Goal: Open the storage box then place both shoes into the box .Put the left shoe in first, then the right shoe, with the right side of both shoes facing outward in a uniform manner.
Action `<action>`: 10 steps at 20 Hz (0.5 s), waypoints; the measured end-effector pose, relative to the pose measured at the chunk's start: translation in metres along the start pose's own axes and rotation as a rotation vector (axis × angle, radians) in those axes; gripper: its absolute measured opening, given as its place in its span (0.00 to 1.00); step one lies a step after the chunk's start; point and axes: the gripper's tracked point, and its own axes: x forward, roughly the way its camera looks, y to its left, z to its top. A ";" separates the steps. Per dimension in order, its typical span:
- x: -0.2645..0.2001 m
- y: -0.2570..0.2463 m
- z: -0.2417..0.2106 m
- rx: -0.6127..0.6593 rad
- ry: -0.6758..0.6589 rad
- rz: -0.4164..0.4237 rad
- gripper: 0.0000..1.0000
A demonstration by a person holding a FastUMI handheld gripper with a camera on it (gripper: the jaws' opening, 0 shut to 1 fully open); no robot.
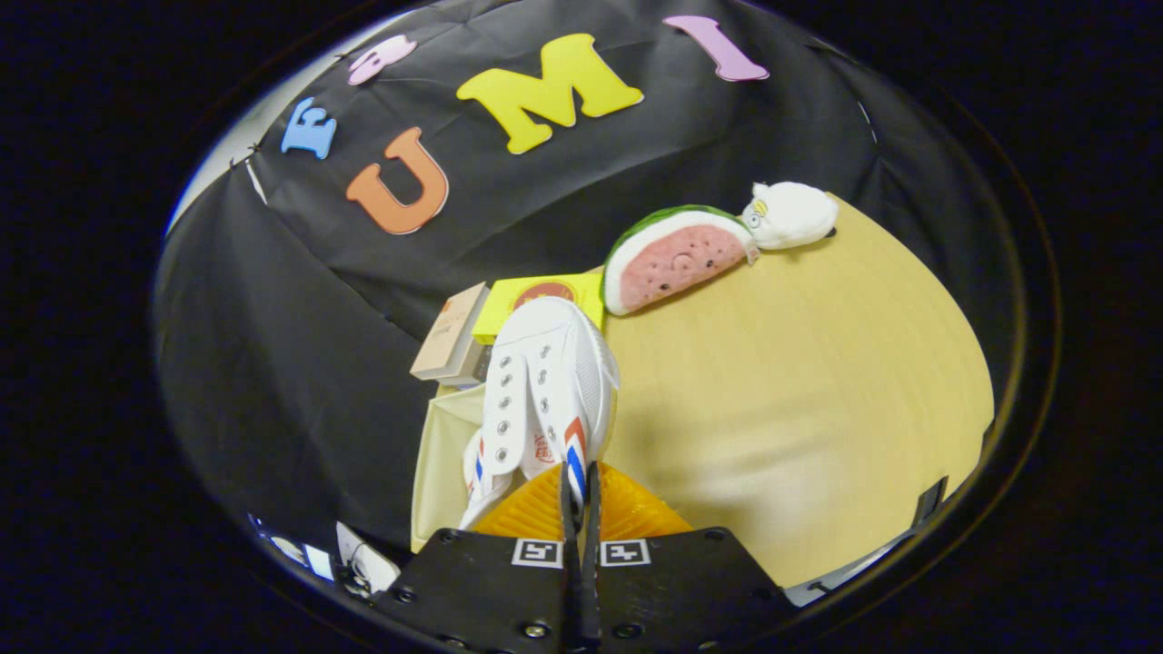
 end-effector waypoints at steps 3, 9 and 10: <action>0.023 0.041 -0.010 -0.032 0.002 -0.009 0.00; 0.070 0.082 -0.043 -0.074 0.029 -0.057 0.00; 0.077 0.084 -0.049 -0.073 0.038 -0.061 0.00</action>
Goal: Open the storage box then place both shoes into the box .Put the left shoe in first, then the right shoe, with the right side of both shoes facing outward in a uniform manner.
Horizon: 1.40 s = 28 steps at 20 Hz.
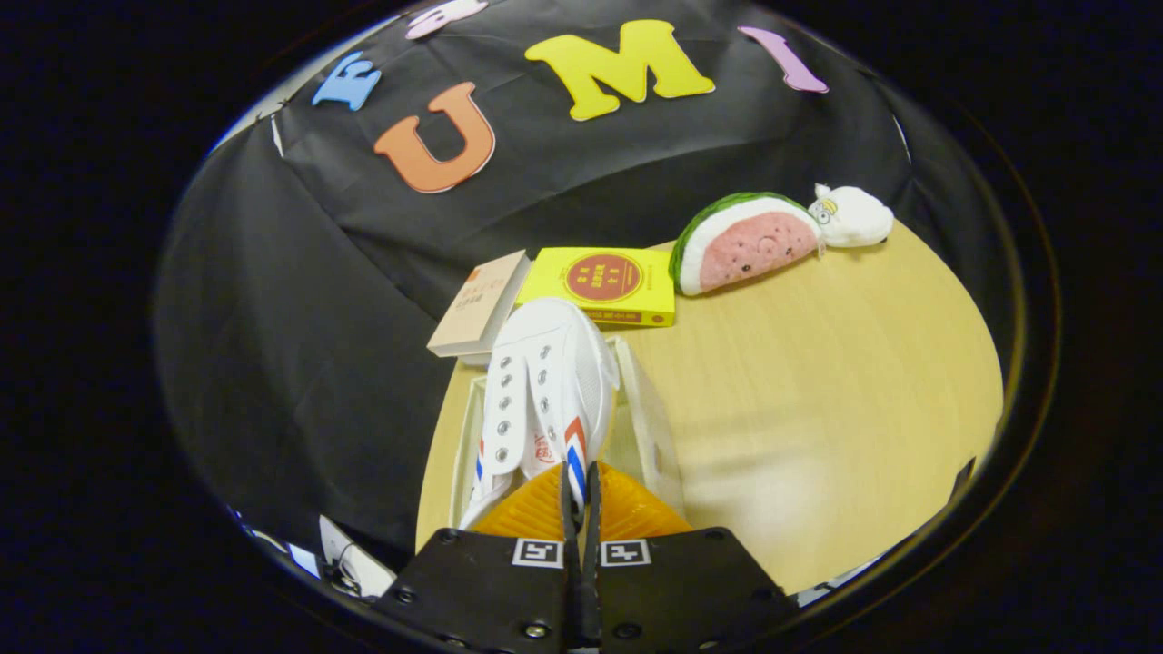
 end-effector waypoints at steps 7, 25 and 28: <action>0.028 -0.012 -0.022 -0.019 0.026 -0.059 0.00; -0.001 -0.010 0.003 -0.140 -0.115 -0.014 0.84; -0.030 -0.014 0.023 -0.179 -0.208 -0.039 0.91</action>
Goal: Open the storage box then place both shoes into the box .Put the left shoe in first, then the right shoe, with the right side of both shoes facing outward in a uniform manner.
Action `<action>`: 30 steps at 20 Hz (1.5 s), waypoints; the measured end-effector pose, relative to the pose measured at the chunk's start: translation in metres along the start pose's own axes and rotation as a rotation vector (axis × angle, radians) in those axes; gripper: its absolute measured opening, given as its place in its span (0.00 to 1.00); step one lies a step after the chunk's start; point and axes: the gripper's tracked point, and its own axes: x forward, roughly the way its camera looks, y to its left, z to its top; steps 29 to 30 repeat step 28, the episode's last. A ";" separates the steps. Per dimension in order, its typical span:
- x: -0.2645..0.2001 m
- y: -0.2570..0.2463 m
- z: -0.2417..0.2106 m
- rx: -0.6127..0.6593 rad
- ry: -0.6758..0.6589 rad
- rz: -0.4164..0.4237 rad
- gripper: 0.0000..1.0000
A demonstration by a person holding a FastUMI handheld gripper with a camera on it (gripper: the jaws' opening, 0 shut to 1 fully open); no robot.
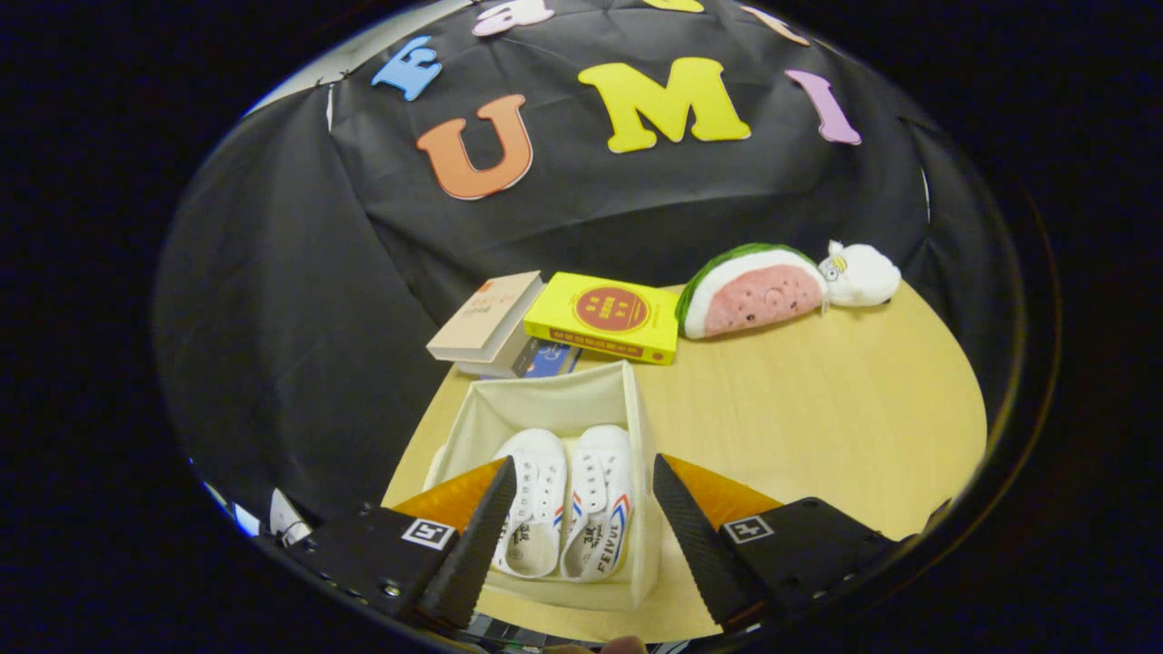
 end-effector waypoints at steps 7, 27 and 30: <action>-0.069 -0.042 0.055 -0.019 -0.180 -0.078 0.95; -0.173 -0.117 0.101 -0.065 -0.447 -0.256 0.96; -0.172 -0.116 0.102 -0.069 -0.450 -0.253 0.96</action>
